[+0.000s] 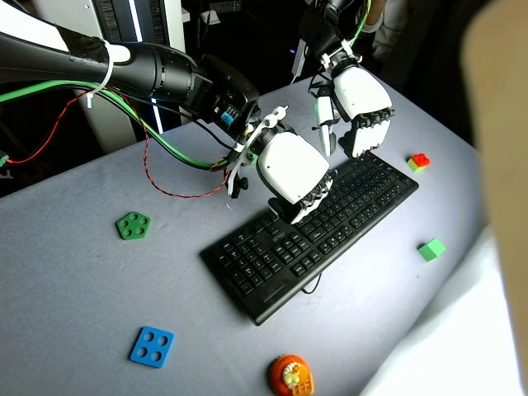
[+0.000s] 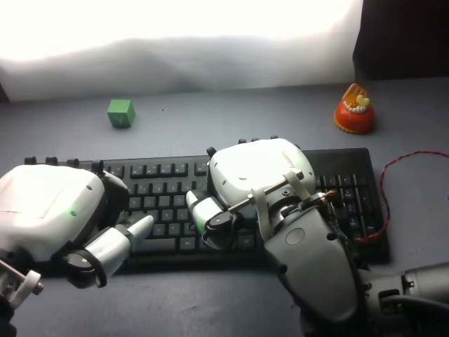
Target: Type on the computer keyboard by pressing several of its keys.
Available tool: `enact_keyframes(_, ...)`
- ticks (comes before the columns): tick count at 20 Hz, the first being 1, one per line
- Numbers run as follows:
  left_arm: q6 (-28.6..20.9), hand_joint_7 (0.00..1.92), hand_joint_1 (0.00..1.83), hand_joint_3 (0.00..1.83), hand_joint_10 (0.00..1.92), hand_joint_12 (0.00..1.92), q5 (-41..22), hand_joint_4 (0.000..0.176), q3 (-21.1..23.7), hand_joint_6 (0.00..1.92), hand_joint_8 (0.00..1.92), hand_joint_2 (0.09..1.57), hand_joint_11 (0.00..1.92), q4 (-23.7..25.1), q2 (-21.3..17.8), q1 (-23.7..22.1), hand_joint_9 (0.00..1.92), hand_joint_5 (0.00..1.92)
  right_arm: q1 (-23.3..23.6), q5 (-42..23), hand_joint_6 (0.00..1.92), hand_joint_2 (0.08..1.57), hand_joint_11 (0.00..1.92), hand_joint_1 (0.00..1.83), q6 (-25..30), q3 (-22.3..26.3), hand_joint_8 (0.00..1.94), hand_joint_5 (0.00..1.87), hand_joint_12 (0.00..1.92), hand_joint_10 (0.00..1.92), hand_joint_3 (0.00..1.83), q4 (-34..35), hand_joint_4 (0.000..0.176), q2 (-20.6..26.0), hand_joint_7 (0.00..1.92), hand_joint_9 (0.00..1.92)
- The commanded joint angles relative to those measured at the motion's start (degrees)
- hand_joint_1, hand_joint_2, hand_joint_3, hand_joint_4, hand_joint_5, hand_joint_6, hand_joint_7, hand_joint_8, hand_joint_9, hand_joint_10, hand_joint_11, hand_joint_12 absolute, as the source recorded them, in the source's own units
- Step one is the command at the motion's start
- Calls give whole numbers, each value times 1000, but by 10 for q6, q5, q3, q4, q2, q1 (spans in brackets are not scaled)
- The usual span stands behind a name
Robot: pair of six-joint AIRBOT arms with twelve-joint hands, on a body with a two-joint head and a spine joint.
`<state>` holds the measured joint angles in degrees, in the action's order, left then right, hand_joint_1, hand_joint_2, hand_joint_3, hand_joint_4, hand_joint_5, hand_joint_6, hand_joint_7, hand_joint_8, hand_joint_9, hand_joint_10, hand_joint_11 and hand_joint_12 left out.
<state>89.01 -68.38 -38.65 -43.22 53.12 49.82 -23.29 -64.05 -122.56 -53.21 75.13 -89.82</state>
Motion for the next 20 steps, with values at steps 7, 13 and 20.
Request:
enact_keyframes(7, -2, 127, 214, 8, 6, 476, -58, 31, -9, 2, 0, 1352, 0, 24, -1, 14, 129, 142, 8, -23, 71, 1176, 0, 155, 8, -3, 0, 440, 1201, 60, 5, -38, 0, -1, 439, 390)
enact_keyframes(13, -3, 123, 203, 2, 3, 451, -93, 28, -19, 0, 3, 1354, 0, 33, 39, 50, 127, 123, 15, -12, 45, 1185, 0, 137, 21, -25, 1, 429, 1210, 43, 5, -16, 0, -9, 429, 392)
enact_keyframes(20, -8, 117, 215, 0, 7, 425, -143, 35, -49, 3, 5, 1354, 0, 46, 104, 91, 118, 138, 12, -18, 28, 1187, 0, 616, 13, -29, 7, 406, 1212, 33, 3, -16, 0, -39, 424, 389)
